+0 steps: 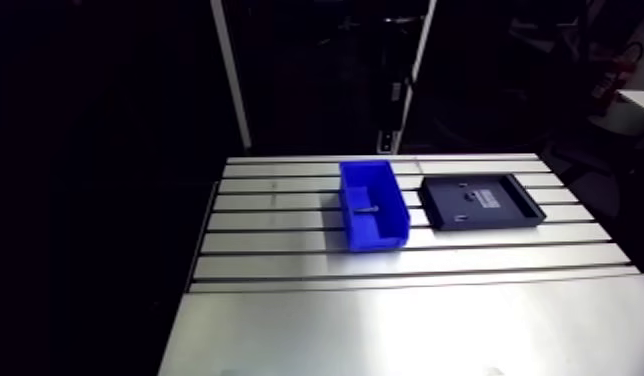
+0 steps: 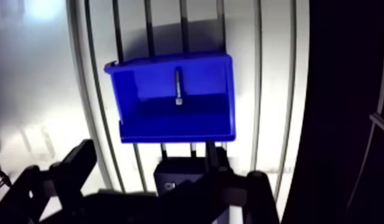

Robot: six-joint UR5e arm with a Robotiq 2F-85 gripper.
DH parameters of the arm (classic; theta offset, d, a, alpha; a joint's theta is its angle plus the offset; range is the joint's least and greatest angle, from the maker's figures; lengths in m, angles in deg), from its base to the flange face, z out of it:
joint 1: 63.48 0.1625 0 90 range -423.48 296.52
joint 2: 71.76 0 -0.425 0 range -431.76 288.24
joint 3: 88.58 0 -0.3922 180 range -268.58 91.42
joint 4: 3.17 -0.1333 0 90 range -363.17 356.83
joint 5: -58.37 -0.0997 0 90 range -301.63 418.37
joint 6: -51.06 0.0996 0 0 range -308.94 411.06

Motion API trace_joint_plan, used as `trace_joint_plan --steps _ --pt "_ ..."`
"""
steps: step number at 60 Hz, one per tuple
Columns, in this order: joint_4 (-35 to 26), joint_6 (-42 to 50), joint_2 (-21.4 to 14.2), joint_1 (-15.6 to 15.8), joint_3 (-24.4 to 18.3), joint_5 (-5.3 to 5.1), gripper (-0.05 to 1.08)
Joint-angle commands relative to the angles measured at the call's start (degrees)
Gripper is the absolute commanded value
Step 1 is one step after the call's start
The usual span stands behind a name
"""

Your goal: Pick up the M10 bolt from the tray and put it into the blue bin.

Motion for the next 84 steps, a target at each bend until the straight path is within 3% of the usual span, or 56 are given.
trace_joint_plan --steps 1,11,12,32,62,84 --pt "-9.5 34.6 -3.9 -1.6 -8.7 -1.63 0.0" --pt "-9.8 54.9 -4.3 -1.7 -9.6 -1.28 0.0" --pt "-10.0 61.7 -4.7 -1.6 -9.6 -1.19 0.0" --pt "-11.6 84.7 -5.7 -1.6 -10.2 -1.08 0.0" --pt "-16.8 87.9 -6.2 -1.8 -15.2 -0.83 0.0" --pt "-17.1 87.7 -6.6 -2.5 -15.7 -0.64 0.0"
